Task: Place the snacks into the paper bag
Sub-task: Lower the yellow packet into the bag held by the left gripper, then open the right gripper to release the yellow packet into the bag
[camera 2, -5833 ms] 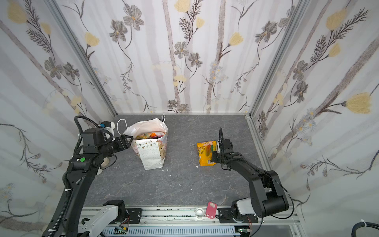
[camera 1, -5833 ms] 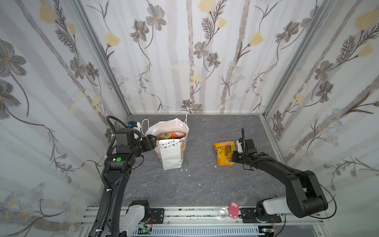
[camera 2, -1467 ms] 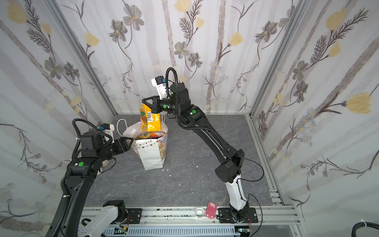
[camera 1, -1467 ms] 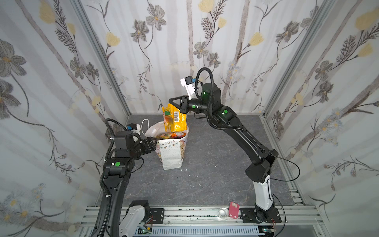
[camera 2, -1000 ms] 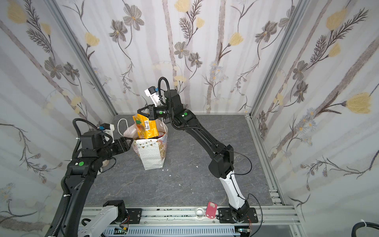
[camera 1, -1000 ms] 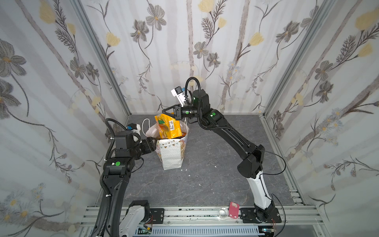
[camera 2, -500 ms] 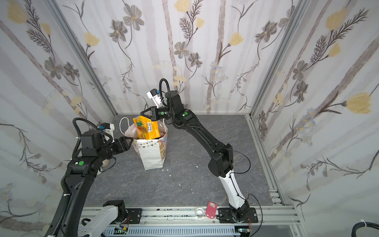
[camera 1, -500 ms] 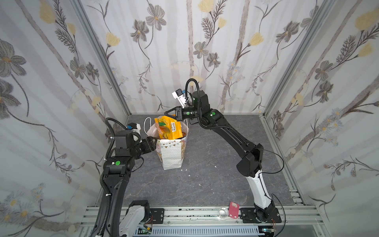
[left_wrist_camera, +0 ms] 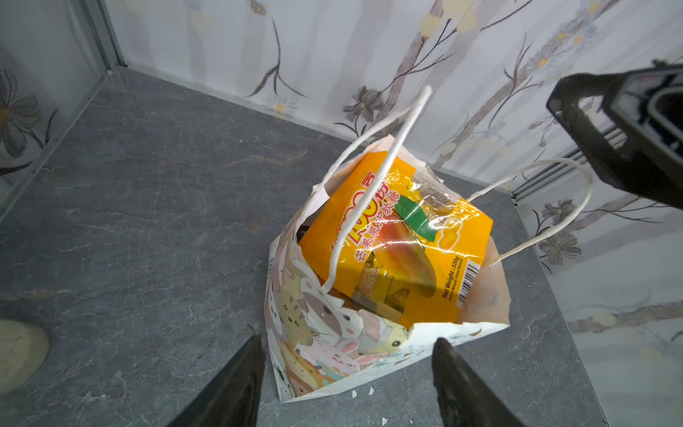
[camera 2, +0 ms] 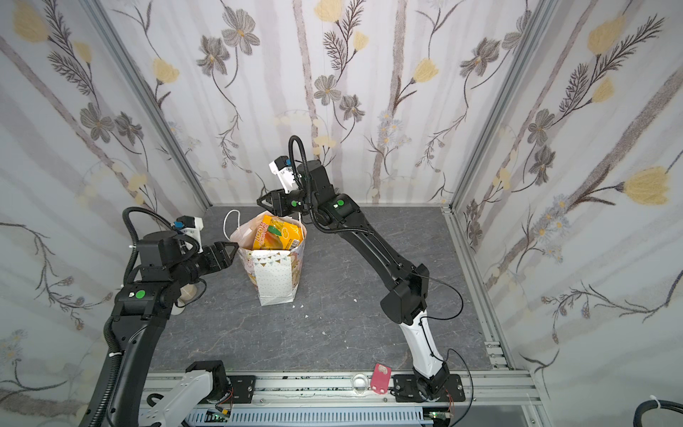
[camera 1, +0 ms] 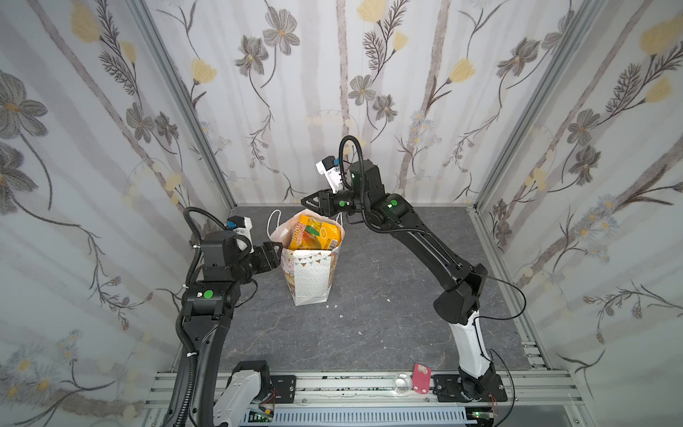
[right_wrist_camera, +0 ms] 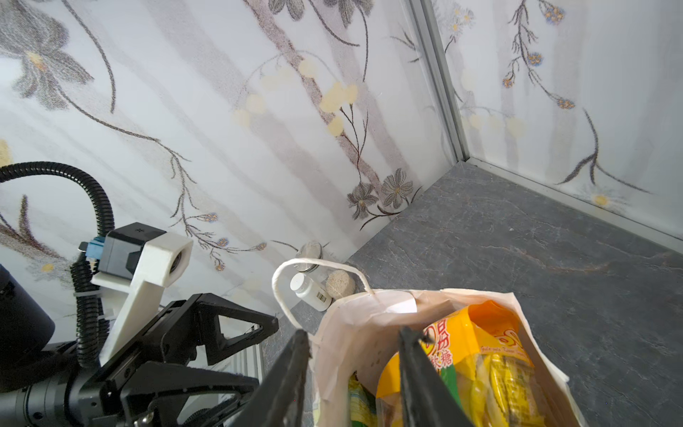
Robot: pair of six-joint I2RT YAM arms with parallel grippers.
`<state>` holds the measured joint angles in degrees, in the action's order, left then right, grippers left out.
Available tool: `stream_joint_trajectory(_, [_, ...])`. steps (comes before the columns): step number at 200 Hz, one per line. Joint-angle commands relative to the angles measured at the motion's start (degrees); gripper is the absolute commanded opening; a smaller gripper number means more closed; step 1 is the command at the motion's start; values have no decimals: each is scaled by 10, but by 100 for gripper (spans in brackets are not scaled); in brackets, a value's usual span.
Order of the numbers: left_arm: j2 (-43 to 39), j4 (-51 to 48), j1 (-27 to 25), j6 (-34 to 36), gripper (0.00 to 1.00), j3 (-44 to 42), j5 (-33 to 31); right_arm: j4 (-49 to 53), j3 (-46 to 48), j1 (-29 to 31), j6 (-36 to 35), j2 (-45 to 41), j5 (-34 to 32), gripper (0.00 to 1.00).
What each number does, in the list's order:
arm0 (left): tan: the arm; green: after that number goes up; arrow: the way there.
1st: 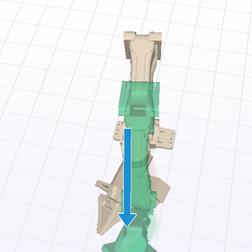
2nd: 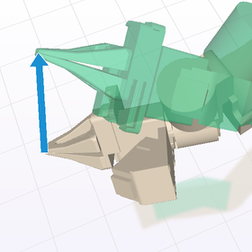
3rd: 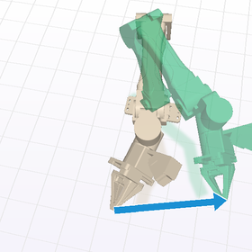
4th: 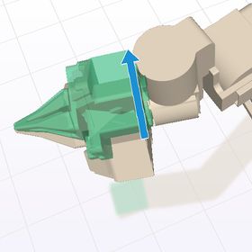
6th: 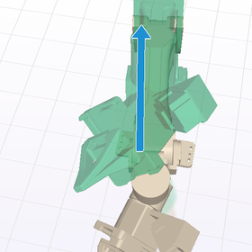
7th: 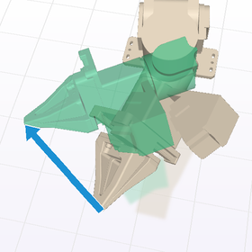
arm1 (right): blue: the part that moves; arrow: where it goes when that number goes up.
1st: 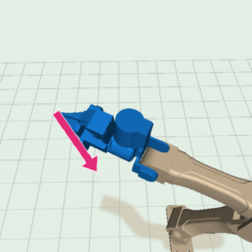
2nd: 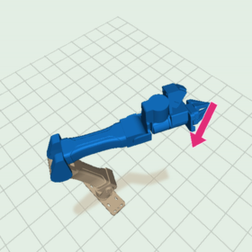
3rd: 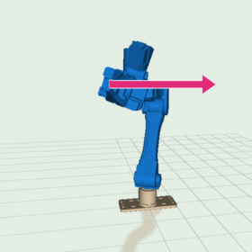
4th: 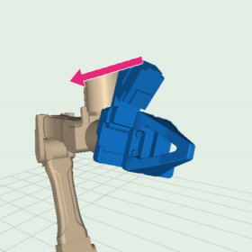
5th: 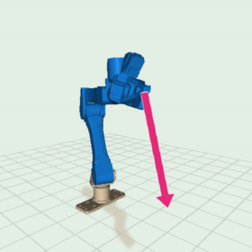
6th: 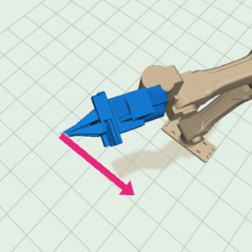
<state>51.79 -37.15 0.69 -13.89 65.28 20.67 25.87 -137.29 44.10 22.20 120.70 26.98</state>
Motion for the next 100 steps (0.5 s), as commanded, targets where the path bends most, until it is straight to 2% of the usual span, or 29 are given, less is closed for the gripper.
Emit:
stream_joint_trajectory(1, [4, 5, 1, 13, 71, 26, 22, 26, -5, 10, -25, -40, -74, 44])
stream_joint_trajectory(24, [11, -9, 0, 22, 70, 67, 68, 87, -4, 25, -54, -94, -183, 54])
stream_joint_trajectory(28, [12, -14, 0, 22, 70, 76, 74, 101, -3, 43, -61, -103, -209, 56])
stream_joint_trajectory(47, [19, -35, -5, 25, 70, 128, 106, 157, 21, 64, -84, -148, -311, 61])
stream_joint_trajectory(68, [30, -49, -26, 18, 70, 171, 119, 137, 159, 71, -80, -226, -386, 67])
stream_joint_trajectory(83, [40, -57, -52, 16, 69, 190, 103, 96, 269, 70, -67, -276, -410, 71])
stream_joint_trajectory(100, [53, -66, -86, 19, 69, 201, 71, 61, 342, 67, -54, -307, -415, 72])
